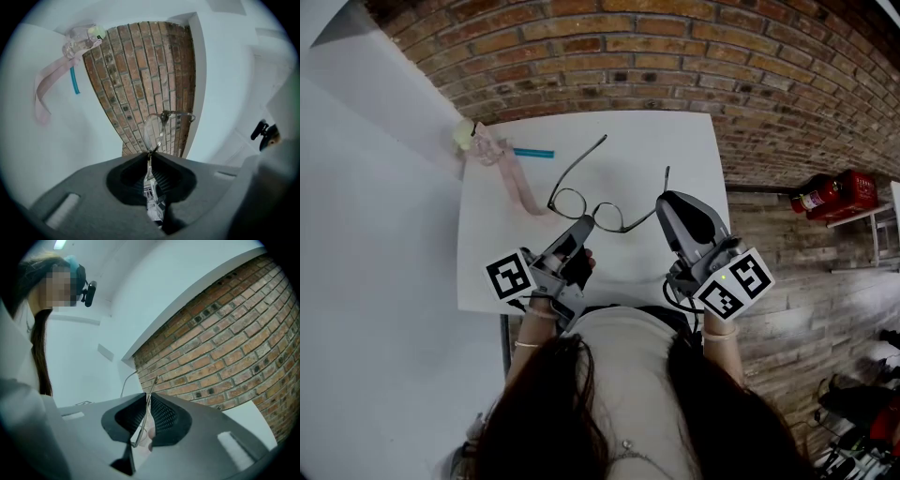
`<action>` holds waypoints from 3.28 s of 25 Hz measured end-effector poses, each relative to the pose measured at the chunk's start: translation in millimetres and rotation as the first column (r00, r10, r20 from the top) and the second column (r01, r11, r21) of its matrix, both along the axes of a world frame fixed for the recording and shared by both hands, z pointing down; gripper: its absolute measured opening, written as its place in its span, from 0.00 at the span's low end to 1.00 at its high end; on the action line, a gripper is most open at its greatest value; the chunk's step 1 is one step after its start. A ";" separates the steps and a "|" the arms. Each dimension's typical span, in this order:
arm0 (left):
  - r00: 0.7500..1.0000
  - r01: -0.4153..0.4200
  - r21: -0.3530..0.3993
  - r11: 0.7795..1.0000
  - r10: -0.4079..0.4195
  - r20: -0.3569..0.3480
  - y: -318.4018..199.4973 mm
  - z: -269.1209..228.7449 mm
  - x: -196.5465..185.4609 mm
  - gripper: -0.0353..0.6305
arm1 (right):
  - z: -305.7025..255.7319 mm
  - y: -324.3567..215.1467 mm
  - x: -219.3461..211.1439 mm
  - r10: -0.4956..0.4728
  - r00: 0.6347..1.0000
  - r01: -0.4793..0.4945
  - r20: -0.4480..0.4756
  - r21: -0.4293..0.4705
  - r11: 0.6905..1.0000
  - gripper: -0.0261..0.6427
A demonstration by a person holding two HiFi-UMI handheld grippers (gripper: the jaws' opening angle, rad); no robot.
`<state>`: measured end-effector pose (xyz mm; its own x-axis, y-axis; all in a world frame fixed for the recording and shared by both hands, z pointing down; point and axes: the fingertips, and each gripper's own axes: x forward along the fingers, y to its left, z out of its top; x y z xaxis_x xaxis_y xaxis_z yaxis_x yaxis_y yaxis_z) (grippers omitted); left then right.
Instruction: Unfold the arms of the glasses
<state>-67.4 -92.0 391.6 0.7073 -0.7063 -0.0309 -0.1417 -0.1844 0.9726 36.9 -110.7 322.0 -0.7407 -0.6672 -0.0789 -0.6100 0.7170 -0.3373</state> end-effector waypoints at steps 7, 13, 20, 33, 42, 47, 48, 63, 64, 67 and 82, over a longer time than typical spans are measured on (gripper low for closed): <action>1.000 0.006 -0.007 1.000 -0.006 0.030 -0.1 4.4 0.0 0.09 | -0.4 1.5 -3.1 -0.013 1.000 0.013 -0.003 0.005 1.000 0.10; 0.999 0.011 -0.004 1.000 -0.011 0.031 0.3 1.7 0.2 0.09 | -0.4 4.0 -5.7 -0.031 0.999 0.032 -0.010 0.008 0.999 0.10; 0.999 0.018 0.003 1.000 -0.018 0.034 -0.8 -0.5 0.1 0.09 | -0.7 6.0 -7.6 -0.046 0.999 0.046 -0.011 0.010 0.999 0.10; 0.998 0.055 0.002 0.998 -0.055 0.023 -3.8 -1.7 -7.4 0.09 | -1.8 4.0 3.0 -0.023 1.000 0.023 0.003 0.007 1.000 0.11; 0.998 0.065 0.008 0.998 -0.065 -0.004 -6.0 -2.0 -14.9 0.09 | 12.0 -2.9 10.6 0.034 0.998 -0.034 -0.046 -0.008 0.999 0.10; 0.997 0.069 0.005 0.998 -0.069 -0.024 -5.2 -4.5 -15.7 0.09 | 29.8 -6.5 14.1 0.074 0.988 -0.078 -0.133 -0.023 0.997 0.10; 0.997 0.069 0.006 0.998 -0.069 -0.025 -5.2 -4.8 -15.9 0.09 | 33.2 -7.1 14.3 0.079 0.986 -0.083 -0.144 -0.028 0.996 0.10; 0.997 0.056 0.006 0.998 -0.056 -0.060 -7.8 -2.9 -17.9 0.09 | 71.8 -10.1 7.4 0.088 0.958 -0.107 -0.272 -0.055 0.993 0.05; 0.997 0.055 0.004 0.998 -0.054 -0.063 -7.9 -3.2 -17.5 0.09 | 73.4 -10.3 7.7 0.090 0.956 -0.110 -0.278 -0.057 0.992 0.05; 0.996 0.050 0.003 0.999 -0.050 -0.067 -8.6 -4.4 -15.4 0.09 | 77.6 -11.4 9.4 0.096 0.951 -0.120 -0.294 -0.067 0.991 0.05; 0.996 0.029 0.000 1.000 -0.029 -0.080 -10.8 -3.5 -12.0 0.09 | 100.0 -8.2 6.7 0.087 0.926 -0.129 -0.368 -0.093 0.987 0.05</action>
